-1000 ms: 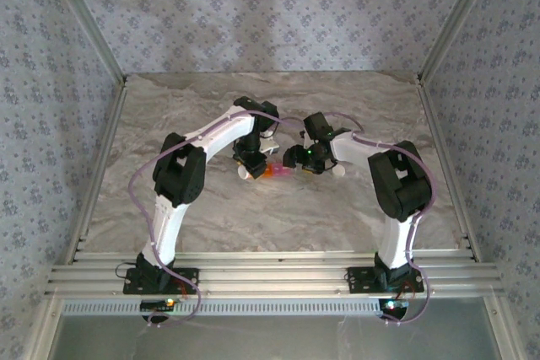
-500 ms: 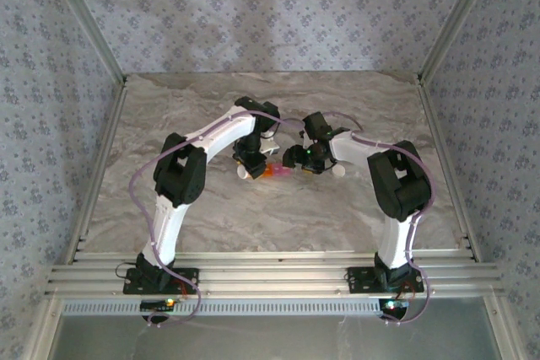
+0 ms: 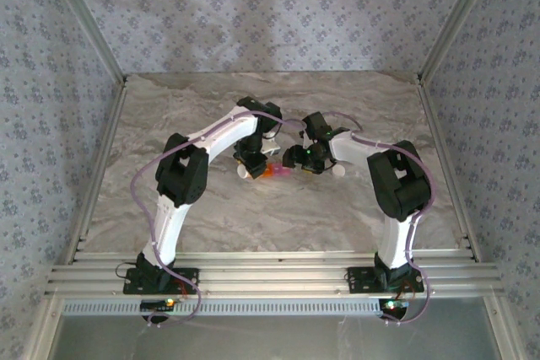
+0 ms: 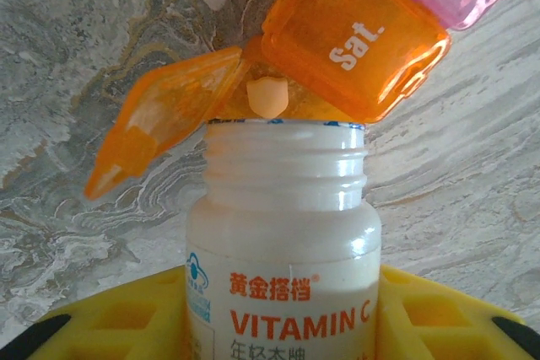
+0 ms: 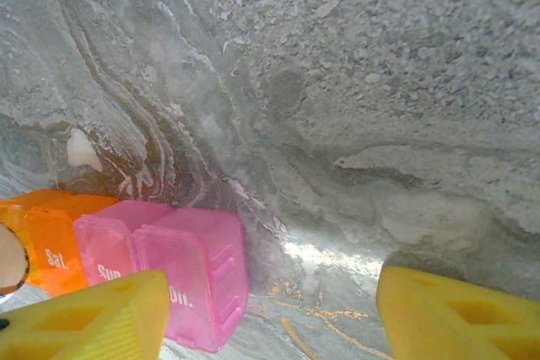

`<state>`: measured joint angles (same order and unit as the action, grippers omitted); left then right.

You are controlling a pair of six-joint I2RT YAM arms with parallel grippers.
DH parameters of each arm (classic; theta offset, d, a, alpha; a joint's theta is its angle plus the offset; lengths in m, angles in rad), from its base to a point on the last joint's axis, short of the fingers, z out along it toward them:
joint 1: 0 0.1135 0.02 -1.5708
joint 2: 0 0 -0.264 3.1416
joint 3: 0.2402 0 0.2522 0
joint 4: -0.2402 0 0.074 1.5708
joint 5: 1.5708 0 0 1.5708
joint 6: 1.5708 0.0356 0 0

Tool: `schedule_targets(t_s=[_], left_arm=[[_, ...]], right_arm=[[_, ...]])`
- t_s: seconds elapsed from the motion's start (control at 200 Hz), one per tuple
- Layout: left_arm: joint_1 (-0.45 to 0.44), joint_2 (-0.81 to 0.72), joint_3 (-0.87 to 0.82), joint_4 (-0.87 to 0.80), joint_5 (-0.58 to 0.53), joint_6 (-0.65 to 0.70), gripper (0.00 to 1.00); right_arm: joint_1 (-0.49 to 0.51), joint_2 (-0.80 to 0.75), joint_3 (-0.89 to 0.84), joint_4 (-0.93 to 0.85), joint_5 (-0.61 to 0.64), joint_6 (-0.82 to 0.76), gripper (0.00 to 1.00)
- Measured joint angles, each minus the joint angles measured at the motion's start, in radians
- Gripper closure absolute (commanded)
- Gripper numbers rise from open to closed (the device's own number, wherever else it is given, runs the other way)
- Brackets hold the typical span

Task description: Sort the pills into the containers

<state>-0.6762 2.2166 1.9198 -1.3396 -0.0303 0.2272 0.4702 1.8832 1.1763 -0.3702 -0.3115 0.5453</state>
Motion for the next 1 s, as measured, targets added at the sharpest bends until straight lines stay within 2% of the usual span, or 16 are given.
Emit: schedule_targets(t_s=[1.0], left_arm=[[-0.014,0.014,0.024,-0.005,-0.066,0.016,1.00]], right_arm=[[0.001,0.003,0.001,-0.001,0.002,0.000,0.32]])
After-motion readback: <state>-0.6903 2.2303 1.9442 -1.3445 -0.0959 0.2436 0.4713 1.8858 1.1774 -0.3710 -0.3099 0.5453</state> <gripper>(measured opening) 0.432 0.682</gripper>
